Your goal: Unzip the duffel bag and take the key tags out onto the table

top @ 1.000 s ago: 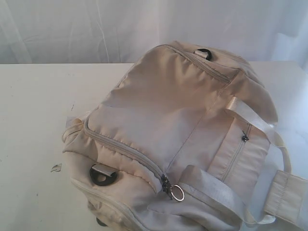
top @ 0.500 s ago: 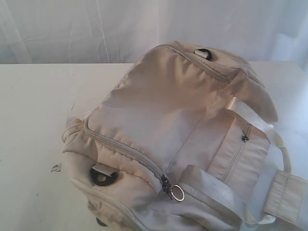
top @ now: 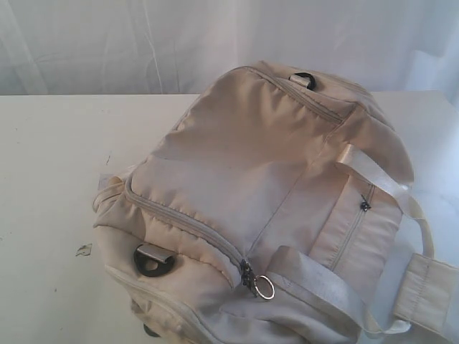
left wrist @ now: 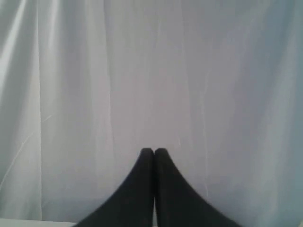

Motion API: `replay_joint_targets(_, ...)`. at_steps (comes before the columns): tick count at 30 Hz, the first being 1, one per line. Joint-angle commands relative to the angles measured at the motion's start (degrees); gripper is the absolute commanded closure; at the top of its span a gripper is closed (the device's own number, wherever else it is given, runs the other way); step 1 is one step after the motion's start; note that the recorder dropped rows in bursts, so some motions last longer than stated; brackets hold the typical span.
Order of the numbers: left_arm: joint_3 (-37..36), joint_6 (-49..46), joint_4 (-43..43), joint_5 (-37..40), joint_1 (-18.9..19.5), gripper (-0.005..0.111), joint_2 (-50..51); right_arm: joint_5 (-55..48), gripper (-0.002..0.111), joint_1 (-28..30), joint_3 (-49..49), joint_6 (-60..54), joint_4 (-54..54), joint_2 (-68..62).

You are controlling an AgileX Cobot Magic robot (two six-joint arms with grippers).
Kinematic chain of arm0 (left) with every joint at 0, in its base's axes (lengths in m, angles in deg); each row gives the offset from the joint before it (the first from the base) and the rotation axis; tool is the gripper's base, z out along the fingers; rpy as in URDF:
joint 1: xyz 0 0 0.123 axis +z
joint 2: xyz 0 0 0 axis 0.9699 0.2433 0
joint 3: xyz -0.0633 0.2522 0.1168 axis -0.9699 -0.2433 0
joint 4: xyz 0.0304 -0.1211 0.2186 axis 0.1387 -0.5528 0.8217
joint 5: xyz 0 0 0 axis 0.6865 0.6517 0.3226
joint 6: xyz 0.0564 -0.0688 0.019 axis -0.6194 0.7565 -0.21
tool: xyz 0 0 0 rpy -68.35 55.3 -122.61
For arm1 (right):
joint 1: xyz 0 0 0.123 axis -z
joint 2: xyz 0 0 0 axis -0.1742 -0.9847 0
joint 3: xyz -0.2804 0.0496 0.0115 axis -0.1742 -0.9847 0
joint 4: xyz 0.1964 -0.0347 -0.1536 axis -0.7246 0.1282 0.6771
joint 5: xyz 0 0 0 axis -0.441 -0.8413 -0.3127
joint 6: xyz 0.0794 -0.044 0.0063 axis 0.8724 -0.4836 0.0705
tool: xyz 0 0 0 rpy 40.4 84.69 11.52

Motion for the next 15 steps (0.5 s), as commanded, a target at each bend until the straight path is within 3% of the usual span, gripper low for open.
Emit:
replay_joint_targets(1,3.63,6.09,-0.15,0.82,-0.35,0.107,-0.22,2.61,0.108,-0.04,-0.08,-0.22,-0.10,0.30)
replay_joint_targets(5,12.40,9.39,-0.15,14.52,-0.35,0.107,0.79,6.83,0.108,-0.04,-0.08,-0.22,-0.10,0.30)
replay_joint_targets(10,25.56,8.84,-0.04,42.76,-0.35,0.107,6.66,21.28,0.108,-0.04,-0.08,0.53,-0.26,0.30)
replay_joint_targets(13,31.15,6.19,-0.89,59.55,-0.35,0.107,11.74,28.19,0.108,-0.04,-0.08,4.86,-0.26,0.30)
replay_joint_targets(15,33.24,-0.44,-4.58,66.36,-1.15,0.107,14.59,30.78,0.108,-0.04,-0.08,6.37,-0.26,0.30)
